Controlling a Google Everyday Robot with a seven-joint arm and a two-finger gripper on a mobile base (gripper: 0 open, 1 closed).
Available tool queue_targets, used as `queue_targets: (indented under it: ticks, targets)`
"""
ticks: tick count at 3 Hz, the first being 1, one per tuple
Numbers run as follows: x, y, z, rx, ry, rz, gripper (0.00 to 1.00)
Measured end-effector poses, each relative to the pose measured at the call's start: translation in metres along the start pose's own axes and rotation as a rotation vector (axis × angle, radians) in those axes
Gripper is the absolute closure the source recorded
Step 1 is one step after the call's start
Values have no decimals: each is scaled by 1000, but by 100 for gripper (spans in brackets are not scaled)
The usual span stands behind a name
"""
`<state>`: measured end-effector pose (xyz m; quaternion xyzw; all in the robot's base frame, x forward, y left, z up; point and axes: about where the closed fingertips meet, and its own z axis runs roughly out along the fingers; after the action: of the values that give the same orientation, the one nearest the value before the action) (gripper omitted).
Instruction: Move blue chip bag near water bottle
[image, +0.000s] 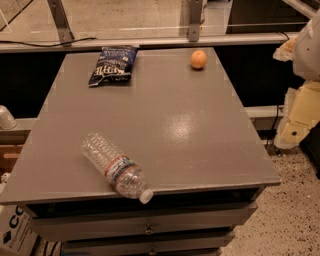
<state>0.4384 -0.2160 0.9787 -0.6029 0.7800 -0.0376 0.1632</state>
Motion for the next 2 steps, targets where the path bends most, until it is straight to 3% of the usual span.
queue_targets:
  ticks: [1,2]
  targets:
    - [0,0,0,0,0,0,0]
    - [-16,-6,4,8,-27,-54,0]
